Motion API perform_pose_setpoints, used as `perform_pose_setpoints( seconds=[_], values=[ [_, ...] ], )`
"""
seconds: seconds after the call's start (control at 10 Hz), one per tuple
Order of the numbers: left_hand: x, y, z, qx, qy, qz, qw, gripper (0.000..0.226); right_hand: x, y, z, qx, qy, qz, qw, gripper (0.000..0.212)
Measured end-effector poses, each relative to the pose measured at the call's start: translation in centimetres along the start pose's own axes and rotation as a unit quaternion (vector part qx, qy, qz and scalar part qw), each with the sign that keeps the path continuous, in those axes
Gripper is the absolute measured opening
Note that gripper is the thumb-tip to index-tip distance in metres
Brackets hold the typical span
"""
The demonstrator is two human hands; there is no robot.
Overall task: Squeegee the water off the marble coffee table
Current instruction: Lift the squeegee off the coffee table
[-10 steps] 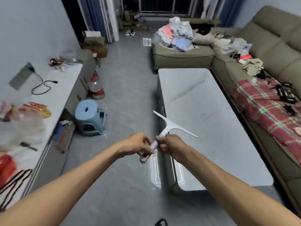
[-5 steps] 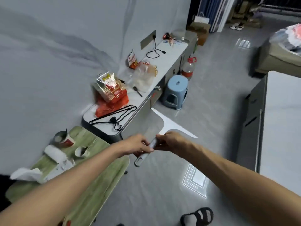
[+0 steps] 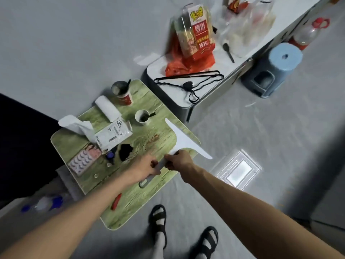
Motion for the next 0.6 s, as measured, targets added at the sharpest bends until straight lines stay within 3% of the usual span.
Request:
perform_pose_setpoints(
  seconds=[0.2,0.4,0.6],
  values=[
    [4.0,-13.1,-12.5,-0.031,0.028,-0.03,0.999,0.025,9.6,5.6,-15.8,-0.013,0.026,0.06,0.998,0.021],
    [4.9,-16.4,-14.9,-0.037,0.047,-0.054,0.997,0.032,12.5,7.5,-19.0,-0.008,0.039,0.058,0.998,0.018],
    [4.6,-15.1,-15.0,-0.073,0.025,-0.065,0.995,0.031,10.9,6.8,-18.2,0.014,-0.055,0.083,0.995,0.015]
  ],
)
Point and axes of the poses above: each hand's wrist, its own z-axis away from the middle knuckle, its own x-axis out of the palm, y = z × x, the point moved 3 cm from there along -z, towards the middle knuckle, and after that the axes turned 9 degrees about z, right-handed, at the moved point
